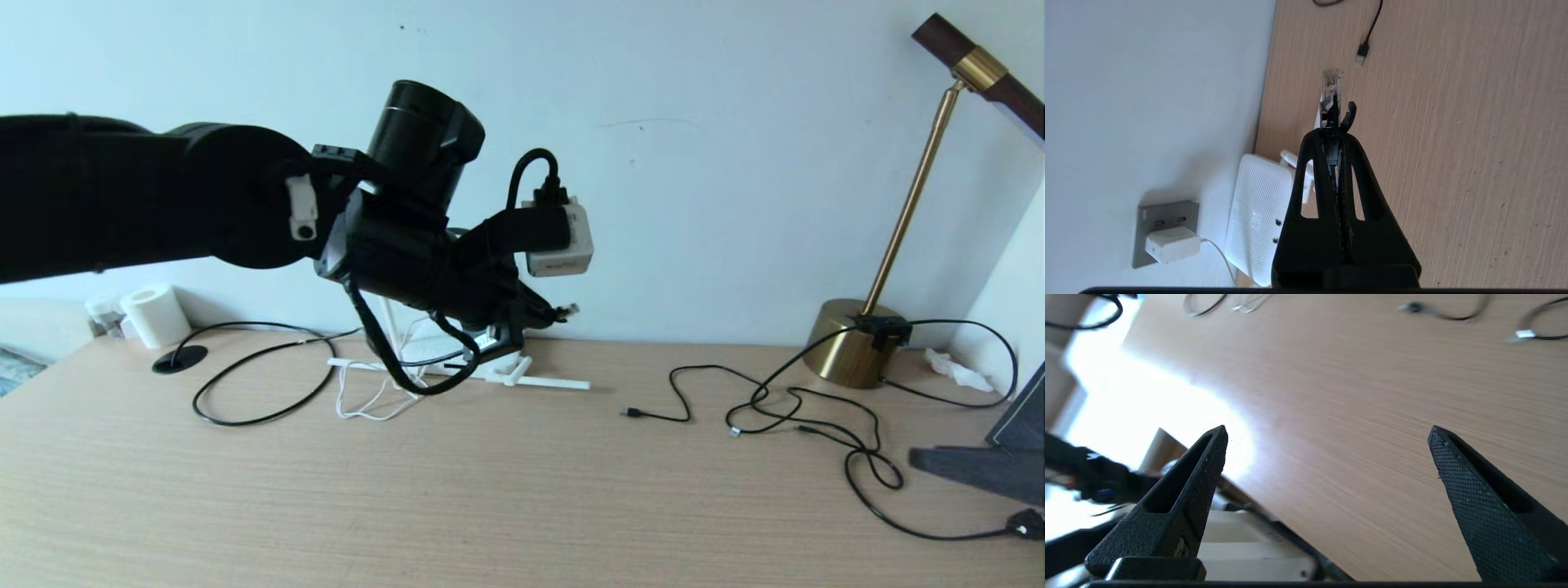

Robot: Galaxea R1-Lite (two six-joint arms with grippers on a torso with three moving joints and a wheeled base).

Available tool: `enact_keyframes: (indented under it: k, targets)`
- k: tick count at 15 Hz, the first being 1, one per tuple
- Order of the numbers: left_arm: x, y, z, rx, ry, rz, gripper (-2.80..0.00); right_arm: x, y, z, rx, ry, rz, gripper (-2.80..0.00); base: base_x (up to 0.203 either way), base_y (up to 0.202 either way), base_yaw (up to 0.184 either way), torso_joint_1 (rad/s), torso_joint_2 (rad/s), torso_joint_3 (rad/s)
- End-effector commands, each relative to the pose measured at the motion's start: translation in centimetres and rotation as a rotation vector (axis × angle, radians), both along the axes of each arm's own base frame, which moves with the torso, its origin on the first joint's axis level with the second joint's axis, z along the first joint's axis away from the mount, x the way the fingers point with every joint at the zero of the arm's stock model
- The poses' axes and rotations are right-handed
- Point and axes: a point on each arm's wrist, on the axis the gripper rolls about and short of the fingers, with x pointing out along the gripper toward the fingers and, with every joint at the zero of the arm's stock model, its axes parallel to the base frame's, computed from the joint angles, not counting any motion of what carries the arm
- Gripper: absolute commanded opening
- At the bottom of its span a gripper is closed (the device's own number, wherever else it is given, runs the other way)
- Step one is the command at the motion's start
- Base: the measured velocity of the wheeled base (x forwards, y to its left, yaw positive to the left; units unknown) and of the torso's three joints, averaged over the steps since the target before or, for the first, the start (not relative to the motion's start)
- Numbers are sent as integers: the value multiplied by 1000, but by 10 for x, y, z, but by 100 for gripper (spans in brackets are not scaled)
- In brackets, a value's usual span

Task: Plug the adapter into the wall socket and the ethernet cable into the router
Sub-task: Hand it to the other hand

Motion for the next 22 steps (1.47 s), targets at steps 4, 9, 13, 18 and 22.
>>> enact_keyframes:
  k: [4,9,13,18,22]
  targets:
    - [-26,-4,15,32,-42,5,-280,87,19,-9,114,138,78,0,0,0,0,0,0,0]
    - [-36,-13,4,93,-28,14,-280,131,39,0,201,198,92,0,0,0,0,0,0,0]
    - [-40,-12,5,64,-57,9,-280,128,49,7,220,197,125,0,0,0,0,0,0,0]
    - [-52,0,-1,55,-68,10,-280,128,56,13,270,228,171,0,0,0,0,0,0,0]
    - [-59,7,-1,48,-75,12,-280,126,64,20,294,236,192,-280,0,0,0,0,0,0]
